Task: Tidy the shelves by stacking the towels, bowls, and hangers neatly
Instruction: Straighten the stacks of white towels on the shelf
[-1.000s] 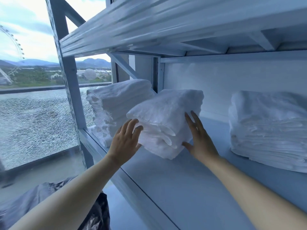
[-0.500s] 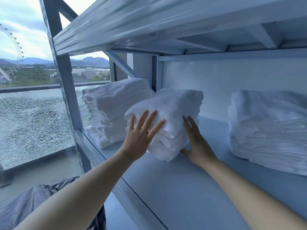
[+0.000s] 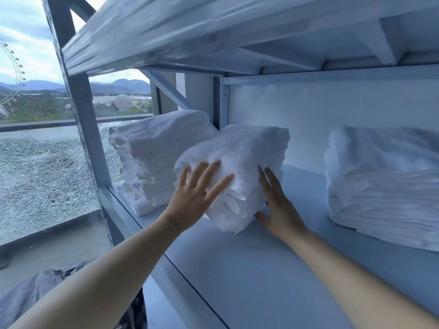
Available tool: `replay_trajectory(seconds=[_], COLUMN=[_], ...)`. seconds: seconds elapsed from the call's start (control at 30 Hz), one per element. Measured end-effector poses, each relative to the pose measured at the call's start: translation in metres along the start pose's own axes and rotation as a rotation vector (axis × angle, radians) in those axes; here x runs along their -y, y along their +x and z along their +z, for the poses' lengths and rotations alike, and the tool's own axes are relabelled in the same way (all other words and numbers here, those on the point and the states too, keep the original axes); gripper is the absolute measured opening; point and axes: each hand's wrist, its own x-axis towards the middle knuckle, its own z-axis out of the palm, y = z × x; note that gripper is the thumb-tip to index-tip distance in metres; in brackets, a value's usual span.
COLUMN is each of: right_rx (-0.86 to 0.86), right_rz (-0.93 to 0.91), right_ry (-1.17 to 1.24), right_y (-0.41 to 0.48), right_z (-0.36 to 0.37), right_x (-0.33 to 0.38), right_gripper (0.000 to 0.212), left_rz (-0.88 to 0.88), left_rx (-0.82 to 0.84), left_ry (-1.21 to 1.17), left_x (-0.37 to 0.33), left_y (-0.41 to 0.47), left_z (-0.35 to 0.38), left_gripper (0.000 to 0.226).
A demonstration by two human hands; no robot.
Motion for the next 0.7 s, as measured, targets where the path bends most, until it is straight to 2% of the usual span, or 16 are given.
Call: replay_trajectory(seconds=[0.2, 0.33, 0.53, 0.7], right_rx=[0.001, 0.008, -0.007, -0.049], right_rz=[0.014, -0.013, -0.172, -0.281], right_ry=[0.017, 0.014, -0.04, -0.172], right_y=[-0.006, -0.012, -0.025, -0.024], right_z=[-0.004, -0.009, -0.01, -0.01], right_x=[0.007, 0.018, 0.043, 0.056], right_gripper=[0.108, 0.108, 0.107, 0.095], left_rz=[0.016, 0.005, -0.016, -0.013], left_rx=[-0.038, -0.053, -0.036, 0.035], left_ry=[0.008, -0.013, -0.062, -0.21], left_x=[0.0, 0.002, 0.018, 0.036], left_y=[-0.001, -0.008, -0.039, -0.051], left_z=[-0.011, -0.024, -0.05, -0.066], left_gripper=[0.061, 0.078, 0.08, 0.076])
